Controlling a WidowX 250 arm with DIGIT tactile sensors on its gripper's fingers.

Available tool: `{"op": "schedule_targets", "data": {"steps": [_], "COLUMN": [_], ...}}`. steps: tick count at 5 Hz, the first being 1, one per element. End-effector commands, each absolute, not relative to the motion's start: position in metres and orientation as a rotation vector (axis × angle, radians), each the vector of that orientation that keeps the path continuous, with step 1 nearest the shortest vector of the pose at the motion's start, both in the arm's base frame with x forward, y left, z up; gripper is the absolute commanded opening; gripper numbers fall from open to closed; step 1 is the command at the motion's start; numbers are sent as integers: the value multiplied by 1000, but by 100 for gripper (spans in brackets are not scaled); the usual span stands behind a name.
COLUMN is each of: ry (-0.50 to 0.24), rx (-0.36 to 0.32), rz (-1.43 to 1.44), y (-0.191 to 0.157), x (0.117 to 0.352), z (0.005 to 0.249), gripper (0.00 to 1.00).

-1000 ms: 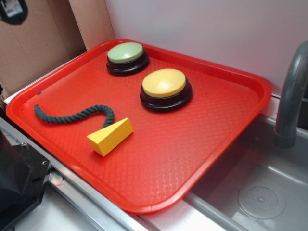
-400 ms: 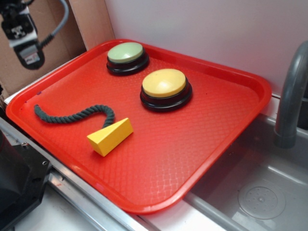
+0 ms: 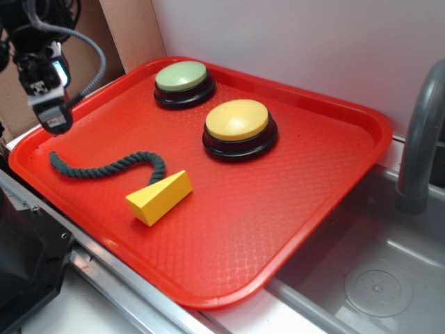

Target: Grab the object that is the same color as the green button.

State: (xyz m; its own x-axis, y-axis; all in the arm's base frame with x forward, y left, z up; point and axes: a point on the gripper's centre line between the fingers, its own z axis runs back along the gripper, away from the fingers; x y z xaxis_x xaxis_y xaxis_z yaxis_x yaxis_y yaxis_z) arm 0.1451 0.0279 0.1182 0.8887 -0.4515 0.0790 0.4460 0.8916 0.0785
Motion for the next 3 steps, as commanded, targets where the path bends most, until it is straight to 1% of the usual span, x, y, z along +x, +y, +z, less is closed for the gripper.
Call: {"op": "schedule_targets", "data": {"steps": [1,2,3], "ry": [-50,-72,-43], "rx": [89,87,65], "rz": [-530,-563,-560], "y": [42,47,55], "x": [160,161,158], "z": [76,54,32], "gripper": [100,100,100]}}
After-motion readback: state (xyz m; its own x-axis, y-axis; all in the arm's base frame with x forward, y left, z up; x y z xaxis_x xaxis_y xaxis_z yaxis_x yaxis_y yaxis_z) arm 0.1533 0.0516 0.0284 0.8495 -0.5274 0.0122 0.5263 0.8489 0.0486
